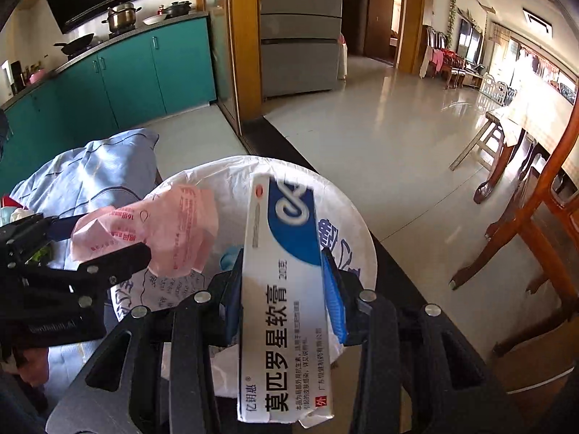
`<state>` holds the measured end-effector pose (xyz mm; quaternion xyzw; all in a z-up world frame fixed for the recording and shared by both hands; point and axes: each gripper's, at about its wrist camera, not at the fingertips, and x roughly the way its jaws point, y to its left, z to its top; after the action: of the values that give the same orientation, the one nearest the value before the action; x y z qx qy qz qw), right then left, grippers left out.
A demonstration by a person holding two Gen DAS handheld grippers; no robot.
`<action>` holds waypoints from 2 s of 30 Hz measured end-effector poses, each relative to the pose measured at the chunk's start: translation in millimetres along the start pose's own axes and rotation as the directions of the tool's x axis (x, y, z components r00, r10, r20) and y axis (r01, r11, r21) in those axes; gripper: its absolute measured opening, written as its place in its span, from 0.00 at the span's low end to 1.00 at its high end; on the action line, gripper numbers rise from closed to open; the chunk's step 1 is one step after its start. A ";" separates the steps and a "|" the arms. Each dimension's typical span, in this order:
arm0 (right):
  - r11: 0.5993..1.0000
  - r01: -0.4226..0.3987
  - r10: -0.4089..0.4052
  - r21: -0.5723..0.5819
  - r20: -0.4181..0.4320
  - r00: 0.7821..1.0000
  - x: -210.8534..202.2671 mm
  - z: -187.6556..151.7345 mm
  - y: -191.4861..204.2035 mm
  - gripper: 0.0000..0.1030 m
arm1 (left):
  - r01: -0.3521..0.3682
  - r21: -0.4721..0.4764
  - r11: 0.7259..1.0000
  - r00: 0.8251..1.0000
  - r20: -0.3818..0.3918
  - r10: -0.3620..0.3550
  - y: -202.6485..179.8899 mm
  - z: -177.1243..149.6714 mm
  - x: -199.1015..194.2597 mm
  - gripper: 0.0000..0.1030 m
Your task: Collect trash
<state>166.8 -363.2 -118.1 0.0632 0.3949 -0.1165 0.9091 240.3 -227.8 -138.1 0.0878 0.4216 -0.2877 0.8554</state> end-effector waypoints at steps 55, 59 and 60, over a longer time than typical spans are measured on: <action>0.823 -0.365 0.338 -0.435 -0.141 0.931 7.2 -15.7 261.6 0.67 | -0.325 -0.476 0.817 0.929 0.001 0.370 253.7 -185.7 -172.4 0.40; 0.824 -0.359 0.329 -0.438 -0.145 0.933 27.2 3.3 292.9 0.72 | -0.340 -0.444 0.829 0.925 -0.001 0.379 233.1 -198.7 -188.2 0.44; 0.820 -0.357 0.323 -0.448 -0.152 0.934 33.1 5.9 301.1 0.72 | -0.344 -0.438 0.831 0.925 -0.007 0.379 230.7 -200.9 -189.8 0.45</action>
<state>271.7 -79.2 -131.4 -0.0848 0.4245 0.1486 0.8891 145.2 119.5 -139.3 -0.0372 0.4160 -0.0235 0.9083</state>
